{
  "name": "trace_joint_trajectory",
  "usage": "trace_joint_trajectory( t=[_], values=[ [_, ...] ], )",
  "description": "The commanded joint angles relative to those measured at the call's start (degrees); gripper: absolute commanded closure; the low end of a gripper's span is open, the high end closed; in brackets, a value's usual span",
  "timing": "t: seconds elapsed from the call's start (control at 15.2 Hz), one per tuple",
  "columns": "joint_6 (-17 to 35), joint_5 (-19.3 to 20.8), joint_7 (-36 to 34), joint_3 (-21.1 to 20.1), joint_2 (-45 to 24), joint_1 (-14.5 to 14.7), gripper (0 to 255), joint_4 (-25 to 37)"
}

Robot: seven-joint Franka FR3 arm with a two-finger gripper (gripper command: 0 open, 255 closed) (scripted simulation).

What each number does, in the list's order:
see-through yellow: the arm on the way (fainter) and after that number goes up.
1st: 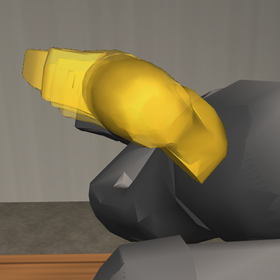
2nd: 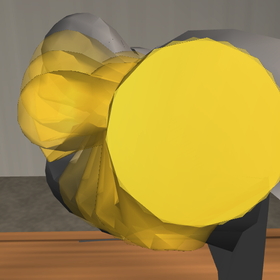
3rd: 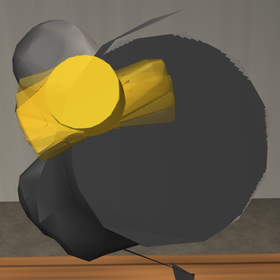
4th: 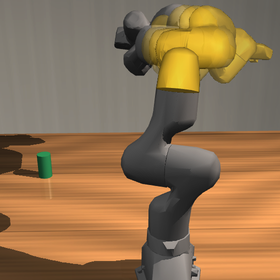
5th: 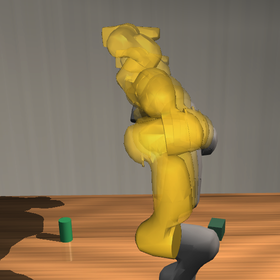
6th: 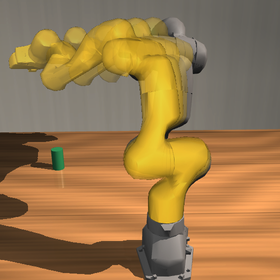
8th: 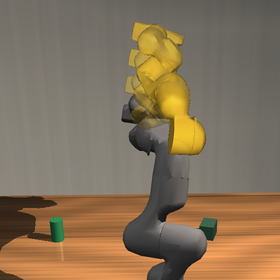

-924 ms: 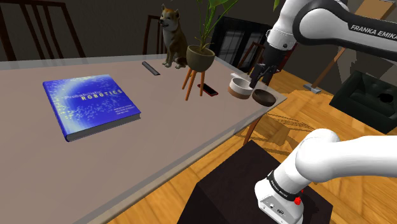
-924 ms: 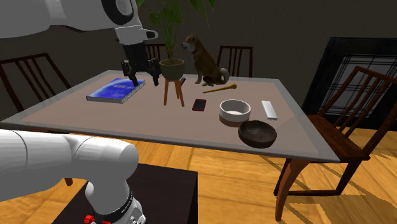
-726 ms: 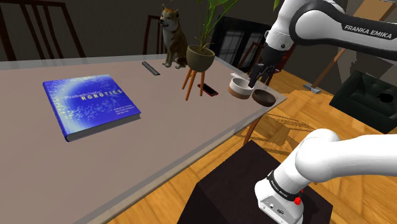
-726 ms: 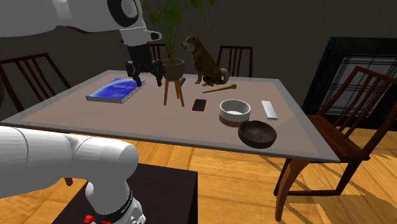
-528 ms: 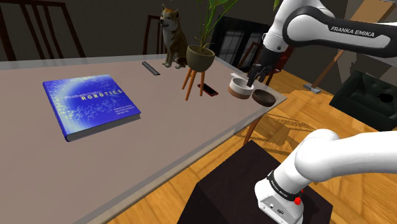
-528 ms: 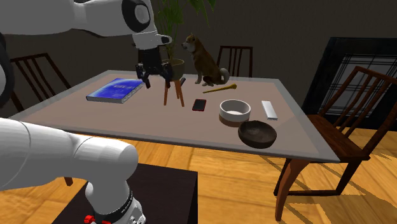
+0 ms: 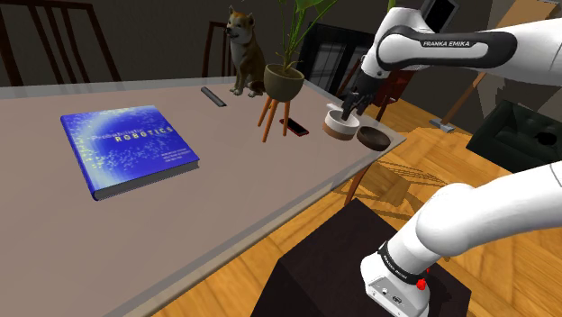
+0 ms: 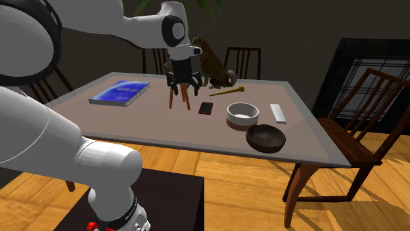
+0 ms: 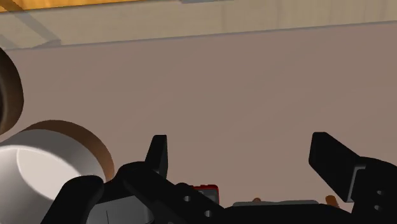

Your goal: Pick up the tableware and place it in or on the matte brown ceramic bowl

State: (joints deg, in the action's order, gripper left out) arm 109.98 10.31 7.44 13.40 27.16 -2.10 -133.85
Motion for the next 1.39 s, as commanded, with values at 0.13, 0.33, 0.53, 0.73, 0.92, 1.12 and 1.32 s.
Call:
trace_joint_trajectory(
  t=[0.13,0.33,0.53,0.73,0.92,1.12,1.32],
  values=[
    [4.6,-1.0,4.2,3.9,-7.7,-0.4,0,3.6],
    [7.4,-2.9,7.7,6.6,-13.9,-0.6,0,7.2],
    [9.6,-5.7,11.7,8.9,-20.4,-1.0,0,11.4],
    [11.0,-9.4,15.9,10.7,-27.2,-1.9,0,16.3],
    [11.7,-13.6,20.1,11.7,-34.3,-3.4,0,22.0],
    [11.5,-17.8,23.9,11.9,-41.4,-5.7,0,28.4],
    [11.9,-19.3,25.1,11.6,-44.2,-6.8,0,30.5]
  ],
)
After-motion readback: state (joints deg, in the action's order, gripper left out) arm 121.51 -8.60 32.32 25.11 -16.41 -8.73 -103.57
